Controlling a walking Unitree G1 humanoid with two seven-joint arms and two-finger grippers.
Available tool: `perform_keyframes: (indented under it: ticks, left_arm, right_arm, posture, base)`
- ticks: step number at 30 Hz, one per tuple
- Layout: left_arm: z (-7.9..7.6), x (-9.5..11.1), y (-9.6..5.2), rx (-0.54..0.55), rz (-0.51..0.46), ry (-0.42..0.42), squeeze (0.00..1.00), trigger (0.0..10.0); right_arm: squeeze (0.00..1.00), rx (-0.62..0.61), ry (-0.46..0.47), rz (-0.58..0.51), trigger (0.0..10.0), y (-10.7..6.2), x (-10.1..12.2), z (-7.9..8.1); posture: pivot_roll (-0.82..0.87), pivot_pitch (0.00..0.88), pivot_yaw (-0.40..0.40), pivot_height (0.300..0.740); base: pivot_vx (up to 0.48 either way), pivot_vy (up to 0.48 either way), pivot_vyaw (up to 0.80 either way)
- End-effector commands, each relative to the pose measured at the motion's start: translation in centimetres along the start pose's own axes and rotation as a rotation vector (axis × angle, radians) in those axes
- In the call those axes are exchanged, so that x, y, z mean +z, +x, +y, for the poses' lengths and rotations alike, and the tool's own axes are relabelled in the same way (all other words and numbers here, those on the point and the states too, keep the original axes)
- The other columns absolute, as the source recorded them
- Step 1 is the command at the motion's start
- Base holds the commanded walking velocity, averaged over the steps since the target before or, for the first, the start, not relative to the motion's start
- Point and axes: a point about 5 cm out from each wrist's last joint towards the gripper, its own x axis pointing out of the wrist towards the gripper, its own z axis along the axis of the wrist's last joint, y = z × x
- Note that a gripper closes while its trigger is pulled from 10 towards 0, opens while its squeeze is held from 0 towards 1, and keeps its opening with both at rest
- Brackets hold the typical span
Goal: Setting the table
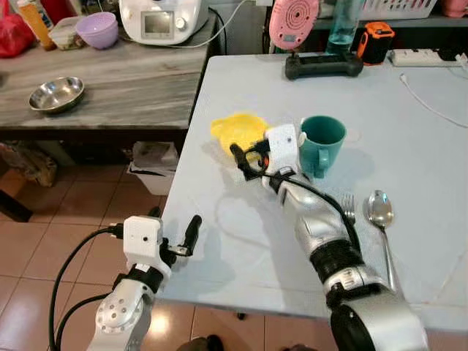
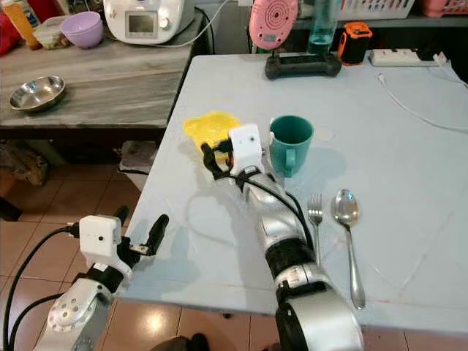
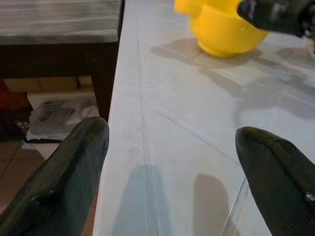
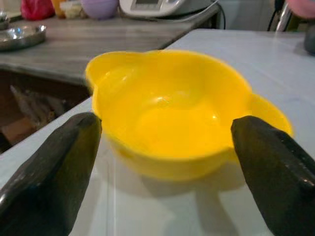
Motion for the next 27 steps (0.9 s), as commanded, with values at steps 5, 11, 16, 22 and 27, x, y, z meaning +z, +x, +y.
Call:
perform_keyframes:
  ticks: [5,11,16,22,27]
  left_arm:
    - [0.3,0.1,0.2,-0.002,0.003,0.008,0.0,10.0]
    - [0.3,0.3,0.5,-0.002,-0.002,0.009,0.0,10.0]
    - [0.3,0.4,0.9,-0.002,-0.006,0.008,0.0,10.0]
    - [1.3,0.9,1.4,0.054,-0.027,0.005,0.0,10.0]
    - [2.2,1.3,2.1,0.095,-0.047,0.02,0.0,10.0]
  right_arm:
    - [0.0,0.056,-0.046,-0.032,10.0,-1.5,0.0,1.1]
    - [0.0,0.064,-0.064,-0.053,10.0,-2.7,0.3,1.0]
    - [0.0,0.1,-0.055,-0.065,10.0,-3.5,0.3,1.3]
    - [0.0,0.142,-0.071,-0.051,10.0,-5.9,-0.9,2.0]
    - [0.0,0.092,-0.051,-0.014,10.0,-7.6,-1.8,1.3]
  posture:
    - [-0.04,0.161,0.099,0.74]
    - [-0.05,0.148,0.1,0.74]
    - [-0.05,0.139,0.099,0.74]
    - [-0.05,0.128,0.093,0.74]
    - [-0.05,0.119,0.09,0.74]
  base:
    - [0.0,0.0,0.0]
    - [0.0,0.0,0.0]
    - [0.0,0.0,0.0]
    - [0.0,0.0,0.0]
    - [0.0,0.0,0.0]
